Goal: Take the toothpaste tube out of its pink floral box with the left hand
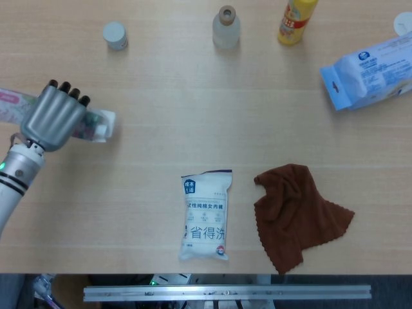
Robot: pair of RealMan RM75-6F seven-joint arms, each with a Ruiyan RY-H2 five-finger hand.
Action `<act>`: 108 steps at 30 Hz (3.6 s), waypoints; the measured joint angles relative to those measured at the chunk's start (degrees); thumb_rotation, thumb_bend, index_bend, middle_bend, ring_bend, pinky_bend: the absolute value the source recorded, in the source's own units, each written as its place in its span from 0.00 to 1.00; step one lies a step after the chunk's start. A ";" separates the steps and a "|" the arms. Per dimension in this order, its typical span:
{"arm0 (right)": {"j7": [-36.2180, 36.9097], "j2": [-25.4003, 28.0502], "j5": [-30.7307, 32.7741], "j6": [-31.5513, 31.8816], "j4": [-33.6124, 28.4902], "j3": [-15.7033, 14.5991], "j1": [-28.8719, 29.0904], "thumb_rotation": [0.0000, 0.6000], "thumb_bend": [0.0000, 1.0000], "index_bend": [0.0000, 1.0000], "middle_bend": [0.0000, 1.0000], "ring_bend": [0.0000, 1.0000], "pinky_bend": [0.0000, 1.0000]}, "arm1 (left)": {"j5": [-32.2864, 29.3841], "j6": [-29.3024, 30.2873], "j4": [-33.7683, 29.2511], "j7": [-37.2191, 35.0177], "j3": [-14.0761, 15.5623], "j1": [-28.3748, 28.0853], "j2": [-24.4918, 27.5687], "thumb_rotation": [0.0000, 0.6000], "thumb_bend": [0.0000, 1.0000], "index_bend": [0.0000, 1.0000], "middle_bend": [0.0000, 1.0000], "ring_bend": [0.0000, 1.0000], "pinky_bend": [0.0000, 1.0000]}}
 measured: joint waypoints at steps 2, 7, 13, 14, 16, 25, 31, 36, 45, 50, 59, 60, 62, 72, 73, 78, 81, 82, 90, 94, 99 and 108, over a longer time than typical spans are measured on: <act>0.47 -0.18 -0.18 -0.84 0.51 0.12 0.75 1.00 0.20 0.50 0.42 0.28 0.40 | -0.06 1.50 -1.95 3.54 0.37 1.09 1.24 1.00 0.08 0.53 0.48 0.40 0.55; 2.42 -0.97 -0.76 -2.97 2.41 0.45 2.88 1.00 0.20 0.50 0.42 0.28 0.40 | -0.13 4.28 -5.00 9.40 0.82 3.03 3.21 1.00 0.08 0.53 0.50 0.41 0.57; 4.35 -1.80 -1.16 -4.58 4.41 0.50 4.48 1.00 0.20 0.50 0.42 0.28 0.40 | -0.02 5.98 -5.50 15.98 1.32 4.56 3.70 1.00 0.08 0.53 0.50 0.41 0.59; 4.57 -1.88 -1.21 -4.73 4.65 0.48 4.64 1.00 0.20 0.50 0.42 0.28 0.40 | -0.05 6.15 -5.51 17.25 1.44 4.85 3.68 1.00 0.08 0.53 0.50 0.41 0.59; 5.05 -2.08 -1.31 -4.95 5.08 0.44 4.95 1.00 0.20 0.50 0.42 0.28 0.40 | -0.17 6.44 -5.51 18.90 1.49 5.23 3.63 1.00 0.08 0.53 0.50 0.41 0.59; 5.36 -2.38 -1.30 -4.92 5.52 0.15 5.41 1.00 0.20 0.50 0.42 0.28 0.40 | -0.35 8.63 -5.75 20.65 0.27 6.50 3.62 1.00 0.08 0.52 0.50 0.41 0.59; 5.26 -2.32 -1.14 -4.44 5.24 0.03 5.31 1.00 0.20 0.50 0.42 0.28 0.40 | -1.23 8.90 -6.46 17.06 -0.58 7.15 3.93 1.00 0.08 0.52 0.50 0.41 0.59; 5.22 -2.14 -1.04 -4.18 4.88 -0.13 5.20 1.00 0.20 0.50 0.42 0.28 0.40 | -3.15 8.29 -8.48 7.83 -1.48 8.08 4.21 1.00 0.08 0.51 0.50 0.41 0.59; 4.96 -1.98 -0.91 -3.98 4.47 -0.27 5.24 1.00 0.20 0.50 0.42 0.28 0.40 | -3.08 7.24 -10.45 -11.89 -1.92 10.09 4.21 1.00 0.08 0.44 0.43 0.38 0.59; 5.08 -1.88 -0.74 -3.95 4.40 -0.34 5.20 1.00 0.20 0.50 0.42 0.28 0.40 | -3.50 4.46 -9.48 -18.55 -1.41 10.74 3.16 1.00 0.08 0.44 0.43 0.38 0.59; 5.01 -1.90 -0.57 -3.92 4.40 -0.41 5.24 1.00 0.20 0.50 0.42 0.28 0.40 | -3.67 0.11 -3.32 -18.89 -0.07 10.53 -0.25 1.00 0.08 0.44 0.43 0.38 0.59; 4.99 -1.91 -0.56 -3.94 4.42 -0.44 5.24 1.00 0.20 0.50 0.42 0.28 0.40 | -4.10 -0.93 -3.43 -19.02 0.02 10.37 -0.24 1.00 0.08 0.44 0.43 0.38 0.59; 4.96 -1.92 -0.51 -4.01 4.48 -0.49 5.25 1.00 0.20 0.50 0.42 0.28 0.40 | -5.18 -3.56 -3.75 -19.63 0.22 9.89 -0.18 1.00 0.08 0.44 0.43 0.38 0.59; 5.35 -1.94 -0.29 -3.91 4.77 -0.57 5.13 1.00 0.20 0.50 0.42 0.28 0.40 | -6.87 -6.88 -2.34 -21.72 0.71 9.10 -2.15 1.00 0.08 0.44 0.43 0.38 0.58; 5.35 -1.96 -0.28 -3.91 4.80 -0.59 5.13 1.00 0.20 0.50 0.42 0.28 0.40 | -6.82 -6.83 -2.17 -22.15 0.69 9.16 -2.33 1.00 0.08 0.44 0.42 0.38 0.58; 5.36 -1.94 -0.29 -3.89 4.77 -0.62 5.14 1.00 0.20 0.50 0.42 0.28 0.40 | -6.37 -6.65 -0.76 -25.28 0.56 9.52 -3.28 1.00 0.08 0.44 0.41 0.37 0.56; 5.34 -1.93 -0.30 -3.95 4.75 -0.65 5.17 1.00 0.20 0.50 0.42 0.28 0.40 | -5.92 -6.63 0.39 -26.85 0.62 9.77 -3.86 1.00 0.08 0.43 0.39 0.36 0.53; 5.32 -1.91 -0.31 -3.99 4.72 -0.66 5.20 1.00 0.20 0.50 0.42 0.28 0.40 | -5.73 -6.63 0.68 -27.15 0.67 9.84 -4.01 1.00 0.08 0.42 0.39 0.36 0.53; 5.17 -1.86 -0.28 -4.05 4.56 -0.69 5.26 1.00 0.20 0.50 0.42 0.28 0.40 | -5.91 -6.78 0.76 -26.21 0.88 10.08 -4.31 1.00 0.08 0.37 0.36 0.34 0.44; 5.16 -1.86 -0.13 -4.10 4.57 -0.66 5.26 1.00 0.20 0.50 0.42 0.28 0.40 | -6.12 -6.95 0.42 -26.16 0.82 10.08 -4.18 1.00 0.08 0.34 0.33 0.31 0.42; 5.26 -1.81 -0.18 -4.06 4.56 -0.68 5.27 1.00 0.20 0.50 0.42 0.28 0.40 | -6.86 -8.28 -0.95 -25.92 1.00 9.85 -3.25 1.00 0.08 0.28 0.21 0.21 0.35; 6.30 -1.12 -0.70 -2.77 3.59 -0.42 5.07 1.00 0.20 0.50 0.42 0.28 0.40 | -7.26 -6.34 -5.58 -26.51 0.35 10.27 -0.65 1.00 0.08 0.27 0.16 0.18 0.33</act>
